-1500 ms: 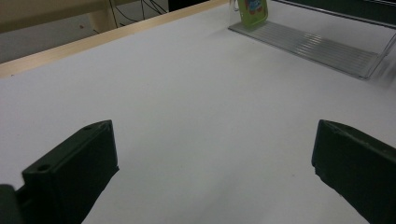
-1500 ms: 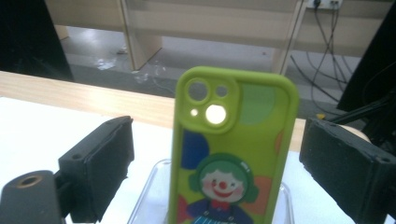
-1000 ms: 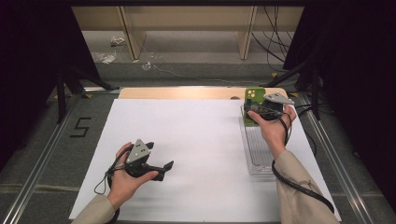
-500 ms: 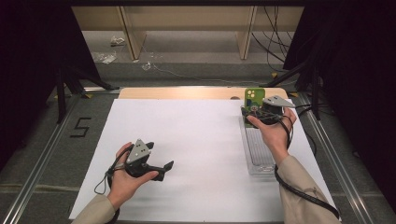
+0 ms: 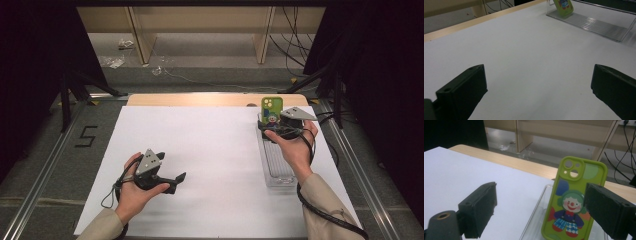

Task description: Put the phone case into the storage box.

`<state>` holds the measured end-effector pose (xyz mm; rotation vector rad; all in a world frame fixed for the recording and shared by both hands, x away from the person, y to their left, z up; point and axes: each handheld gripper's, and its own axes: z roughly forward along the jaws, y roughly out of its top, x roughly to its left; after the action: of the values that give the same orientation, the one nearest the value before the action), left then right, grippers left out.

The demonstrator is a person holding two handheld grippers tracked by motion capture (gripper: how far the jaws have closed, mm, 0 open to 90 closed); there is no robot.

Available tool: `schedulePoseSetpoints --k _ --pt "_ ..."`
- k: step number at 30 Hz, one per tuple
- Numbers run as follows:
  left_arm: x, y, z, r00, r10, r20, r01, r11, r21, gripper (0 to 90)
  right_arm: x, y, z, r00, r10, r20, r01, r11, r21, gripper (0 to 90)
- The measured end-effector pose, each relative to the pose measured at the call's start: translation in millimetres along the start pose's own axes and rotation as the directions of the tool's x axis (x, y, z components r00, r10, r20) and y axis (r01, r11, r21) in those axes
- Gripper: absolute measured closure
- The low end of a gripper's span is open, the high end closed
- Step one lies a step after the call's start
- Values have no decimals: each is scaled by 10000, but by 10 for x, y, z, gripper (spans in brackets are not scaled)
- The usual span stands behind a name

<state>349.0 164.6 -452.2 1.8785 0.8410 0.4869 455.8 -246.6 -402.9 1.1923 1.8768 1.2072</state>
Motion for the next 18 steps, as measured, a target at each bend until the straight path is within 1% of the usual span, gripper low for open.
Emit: schedulePoseSetpoints --k 6,11,18 --pt "-4 -2 4 10000 -34 4 34 10000 12 0 12 -34 -37 10000 -34 -66 34 10000 19 132" --pt "-2 -3 4 10000 -25 -4 26 10000 14 0 20 -49 -66 9997 126 -222 -127 9999 -33 133" --pt "-3 -2 2 10000 -45 0 45 10000 5 0 69 -90 -144 9991 -66 -417 66 10000 -8 135"
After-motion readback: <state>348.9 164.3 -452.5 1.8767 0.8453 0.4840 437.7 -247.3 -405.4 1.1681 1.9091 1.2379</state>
